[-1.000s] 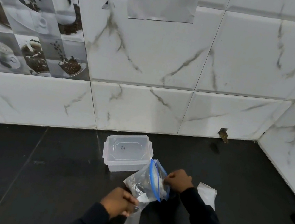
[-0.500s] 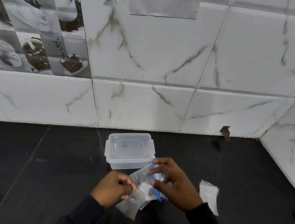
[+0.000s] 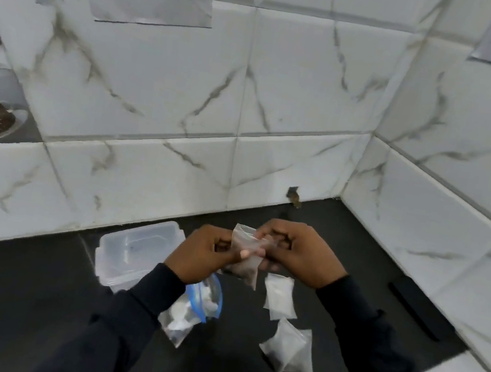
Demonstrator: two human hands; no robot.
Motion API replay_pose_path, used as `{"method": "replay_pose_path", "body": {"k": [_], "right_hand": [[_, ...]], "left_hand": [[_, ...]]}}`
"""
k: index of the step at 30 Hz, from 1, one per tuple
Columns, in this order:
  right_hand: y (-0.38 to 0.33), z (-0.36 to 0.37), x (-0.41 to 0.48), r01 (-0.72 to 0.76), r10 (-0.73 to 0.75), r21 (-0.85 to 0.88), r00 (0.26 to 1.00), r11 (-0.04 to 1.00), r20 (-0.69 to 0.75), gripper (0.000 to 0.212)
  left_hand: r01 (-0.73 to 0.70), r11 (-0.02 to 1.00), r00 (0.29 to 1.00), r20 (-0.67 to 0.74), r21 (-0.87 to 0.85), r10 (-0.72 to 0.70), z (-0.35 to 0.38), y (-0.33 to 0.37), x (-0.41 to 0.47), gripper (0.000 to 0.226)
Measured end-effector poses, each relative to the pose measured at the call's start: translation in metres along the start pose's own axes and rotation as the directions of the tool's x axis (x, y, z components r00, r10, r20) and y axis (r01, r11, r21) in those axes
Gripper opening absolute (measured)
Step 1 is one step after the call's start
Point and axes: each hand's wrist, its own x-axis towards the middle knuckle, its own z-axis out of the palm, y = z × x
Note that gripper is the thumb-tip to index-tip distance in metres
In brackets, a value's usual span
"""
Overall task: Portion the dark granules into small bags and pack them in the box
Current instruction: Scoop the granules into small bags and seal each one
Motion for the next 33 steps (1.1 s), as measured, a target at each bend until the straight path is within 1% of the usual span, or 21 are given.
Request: {"method": "replay_pose_path", "body": {"k": [2,3,5,6,7,9,11,13,14,16,18,19,21,23,24,25,26,28,29,31,33], "right_hand": [[0.022,-0.007,-0.017,-0.101,0.113,0.2,0.992,0.975,-0.049,0.028],[0.037,-0.01,-0.027,-0.142,0.168,0.255,0.982,0.956,-0.083,0.029],[0.073,-0.007,-0.043,-0.222,0.275,0.345,0.955,0.912,-0.113,0.018],[0.092,-0.004,-0.052,-0.279,0.347,0.387,0.93,0.879,-0.117,0.016],[0.108,0.003,-0.06,-0.351,0.43,0.414,0.896,0.84,-0.111,0.019],[0.139,0.018,-0.078,-0.509,0.587,0.41,0.805,0.757,-0.087,0.024],[0.163,0.035,-0.094,-0.625,0.695,0.388,0.717,0.677,-0.058,0.021],[0.181,0.049,-0.104,-0.706,0.765,0.343,0.641,0.62,-0.064,0.018],[0.188,0.054,-0.107,-0.736,0.78,0.277,0.617,0.618,-0.101,0.019],[0.198,0.055,-0.104,-0.767,0.766,0.108,0.599,0.632,-0.233,0.027],[0.201,0.051,-0.093,-0.761,0.705,0.014,0.594,0.649,-0.389,0.036],[0.202,0.048,-0.085,-0.75,0.672,-0.015,0.602,0.662,-0.432,0.035],[0.207,0.044,-0.064,-0.749,0.681,-0.022,0.613,0.662,-0.4,0.037],[0.217,0.043,-0.044,-0.788,0.746,-0.027,0.592,0.615,-0.304,0.045],[0.224,0.044,-0.037,-0.803,0.763,-0.068,0.586,0.592,-0.274,0.046],[0.228,0.045,-0.031,-0.814,0.78,-0.103,0.578,0.571,-0.242,0.042],[0.229,0.047,-0.029,-0.822,0.792,-0.1,0.568,0.561,-0.226,0.032],[0.226,0.047,-0.027,-0.809,0.783,-0.04,0.579,0.586,-0.227,0.015],[0.222,0.045,-0.03,-0.791,0.767,-0.003,0.594,0.612,-0.243,0.012],[0.213,0.045,-0.036,-0.719,0.708,0.089,0.641,0.689,-0.296,0.015],[0.199,0.045,-0.041,-0.618,0.629,0.158,0.695,0.77,-0.35,0.015]], "left_hand": [[0.029,0.998,0.999,-0.033,-0.059,-0.031,0.026,-0.02,0.012,0.03],[0.049,0.996,0.998,-0.03,-0.08,-0.052,0.042,-0.029,0.019,0.033],[0.09,0.996,0.995,-0.04,-0.024,-0.091,0.071,-0.049,0.027,0.026],[0.117,0.993,0.992,-0.044,0.024,-0.116,0.085,-0.059,0.029,0.027],[0.15,0.986,0.988,-0.053,0.077,-0.146,0.096,-0.07,0.028,0.035],[0.254,0.949,0.966,-0.009,0.188,-0.257,0.12,-0.089,0.03,0.045],[0.371,0.897,0.91,0.099,0.242,-0.403,0.141,-0.107,0.03,0.041],[0.458,0.849,0.849,0.154,0.263,-0.506,0.157,-0.12,0.031,0.033],[0.483,0.832,0.829,0.162,0.274,-0.534,0.162,-0.124,0.031,0.029],[0.509,0.81,0.809,0.16,0.292,-0.566,0.17,-0.13,0.035,0.02],[0.52,0.797,0.803,0.145,0.307,-0.579,0.177,-0.133,0.039,0.012],[0.509,0.795,0.81,0.129,0.33,-0.572,0.18,-0.133,0.041,0.013],[0.485,0.792,0.834,0.077,0.371,-0.547,0.182,-0.132,0.044,0.024],[0.492,0.797,0.846,0.024,0.35,-0.532,0.182,-0.132,0.043,0.035],[0.499,0.805,0.85,-0.003,0.32,-0.526,0.181,-0.132,0.043,0.04],[0.503,0.818,0.856,-0.034,0.279,-0.515,0.178,-0.132,0.042,0.042],[0.505,0.835,0.861,-0.062,0.219,-0.505,0.174,-0.131,0.041,0.042],[0.489,0.871,0.869,-0.122,0.054,-0.48,0.164,-0.125,0.042,0.034],[0.467,0.884,0.87,-0.159,-0.029,-0.466,0.159,-0.12,0.042,0.029],[0.408,0.902,0.867,-0.249,-0.142,-0.431,0.144,-0.108,0.044,0.019],[0.344,0.919,0.873,-0.295,-0.193,-0.389,0.13,-0.096,0.048,0.011]]}}
